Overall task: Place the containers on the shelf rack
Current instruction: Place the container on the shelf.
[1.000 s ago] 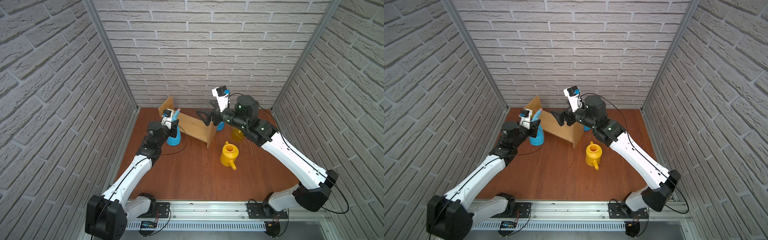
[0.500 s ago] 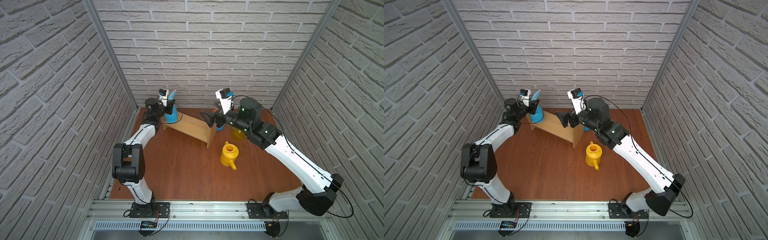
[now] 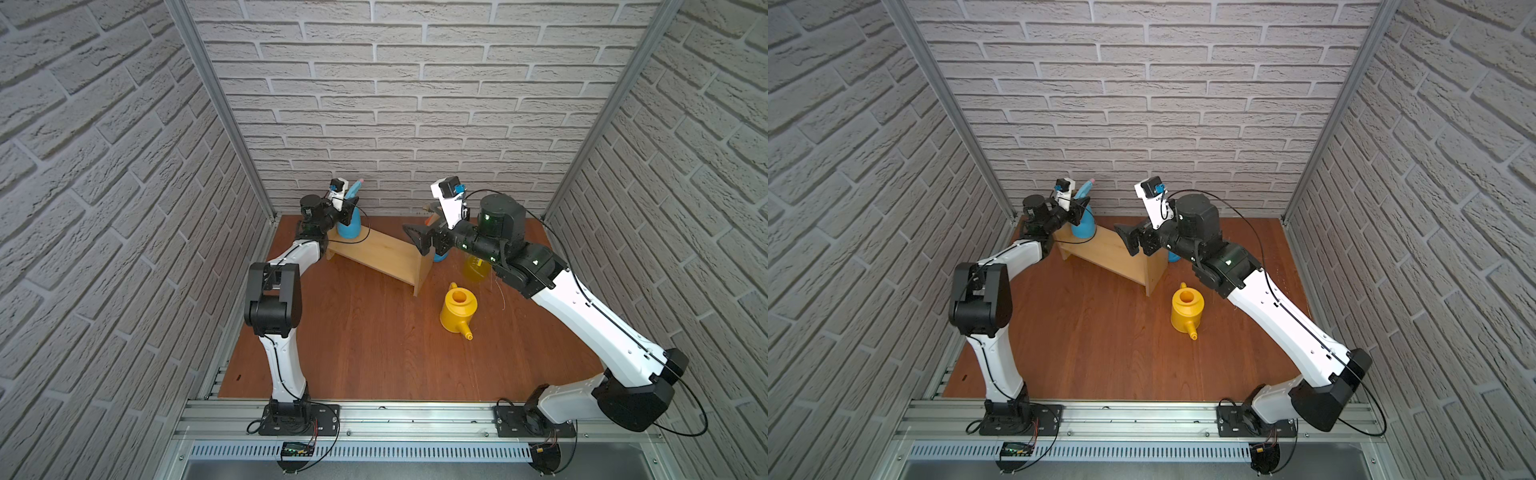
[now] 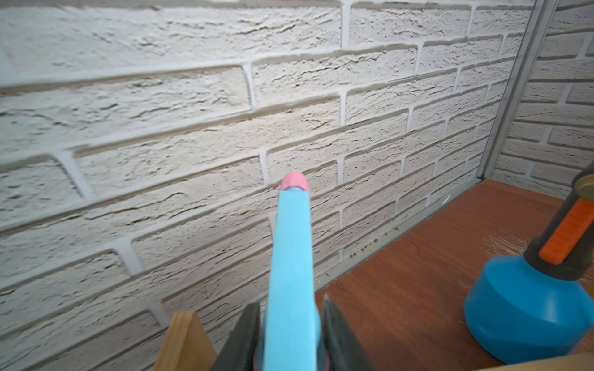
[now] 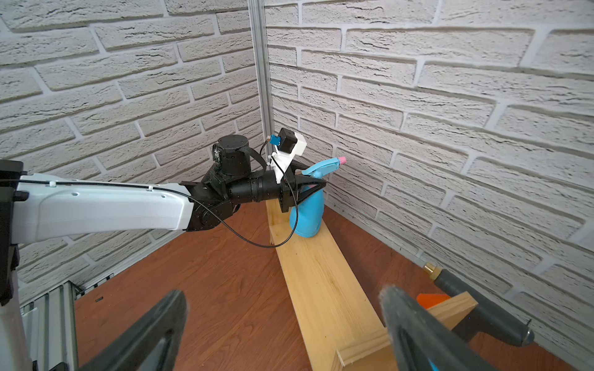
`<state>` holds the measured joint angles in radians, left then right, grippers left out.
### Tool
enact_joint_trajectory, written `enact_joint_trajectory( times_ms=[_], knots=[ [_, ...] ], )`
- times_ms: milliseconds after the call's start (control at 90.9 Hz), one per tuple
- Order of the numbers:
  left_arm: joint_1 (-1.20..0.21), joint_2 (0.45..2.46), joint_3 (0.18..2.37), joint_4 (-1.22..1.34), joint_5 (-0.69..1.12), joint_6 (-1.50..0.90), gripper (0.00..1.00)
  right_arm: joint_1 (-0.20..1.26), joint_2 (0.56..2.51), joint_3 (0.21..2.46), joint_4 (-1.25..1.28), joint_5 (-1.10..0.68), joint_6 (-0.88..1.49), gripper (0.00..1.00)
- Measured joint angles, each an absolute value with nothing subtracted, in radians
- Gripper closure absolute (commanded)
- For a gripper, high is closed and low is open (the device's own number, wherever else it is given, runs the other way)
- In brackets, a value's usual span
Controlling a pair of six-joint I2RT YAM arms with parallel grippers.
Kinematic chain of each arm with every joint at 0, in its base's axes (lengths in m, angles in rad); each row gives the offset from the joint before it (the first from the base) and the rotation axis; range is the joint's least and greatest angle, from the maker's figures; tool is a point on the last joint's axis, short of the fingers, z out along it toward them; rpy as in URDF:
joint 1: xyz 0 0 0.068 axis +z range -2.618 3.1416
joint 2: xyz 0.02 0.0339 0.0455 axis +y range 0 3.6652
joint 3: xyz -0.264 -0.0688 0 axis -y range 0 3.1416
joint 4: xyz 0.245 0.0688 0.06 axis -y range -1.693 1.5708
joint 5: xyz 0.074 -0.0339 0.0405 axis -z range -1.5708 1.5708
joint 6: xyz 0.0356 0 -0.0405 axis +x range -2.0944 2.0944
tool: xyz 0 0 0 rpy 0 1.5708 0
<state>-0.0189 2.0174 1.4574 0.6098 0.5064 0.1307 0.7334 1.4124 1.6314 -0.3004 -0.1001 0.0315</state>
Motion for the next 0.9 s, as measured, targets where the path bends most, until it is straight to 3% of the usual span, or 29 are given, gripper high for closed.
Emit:
enact_joint_trajectory(
  times_ms=[209,440,737,770,902],
  knots=[
    [-0.019,2.038,1.459,0.627,0.517,0.138,0.76,0.721,1.428,1.663,-0.304,-0.102,0.019,0.01],
    [-0.019,2.038,1.429,0.66,0.512,0.134,0.42,0.71,1.441,1.665,-0.311,-0.108,0.017,0.01],
    [-0.019,2.016,1.377,0.664,0.502,0.118,0.16,0.707,1.444,1.668,-0.316,-0.124,0.017,0.01],
    [-0.019,2.006,1.368,0.661,0.501,0.117,0.04,0.707,1.444,1.668,-0.316,-0.124,0.017,0.01],
    [-0.019,1.927,1.321,0.639,0.491,0.103,0.02,0.707,1.443,1.665,-0.316,-0.127,0.014,0.01]
  ],
)
